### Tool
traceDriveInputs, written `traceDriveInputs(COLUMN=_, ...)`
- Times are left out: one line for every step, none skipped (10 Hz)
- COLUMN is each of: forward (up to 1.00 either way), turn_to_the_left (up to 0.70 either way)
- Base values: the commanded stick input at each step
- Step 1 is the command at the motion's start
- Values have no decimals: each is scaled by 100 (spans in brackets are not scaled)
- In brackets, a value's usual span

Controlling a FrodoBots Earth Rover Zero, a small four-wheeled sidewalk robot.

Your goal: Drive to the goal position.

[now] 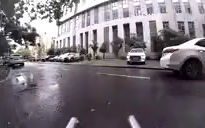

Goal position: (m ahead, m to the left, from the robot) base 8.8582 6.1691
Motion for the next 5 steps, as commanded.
traceDriveInputs(forward=45, turn_to_the_left=0)
traceDriveInputs(forward=45, turn_to_the_left=0)
traceDriveInputs(forward=45, turn_to_the_left=6)
traceDriveInputs(forward=45, turn_to_the_left=24)
traceDriveInputs(forward=45, turn_to_the_left=27)
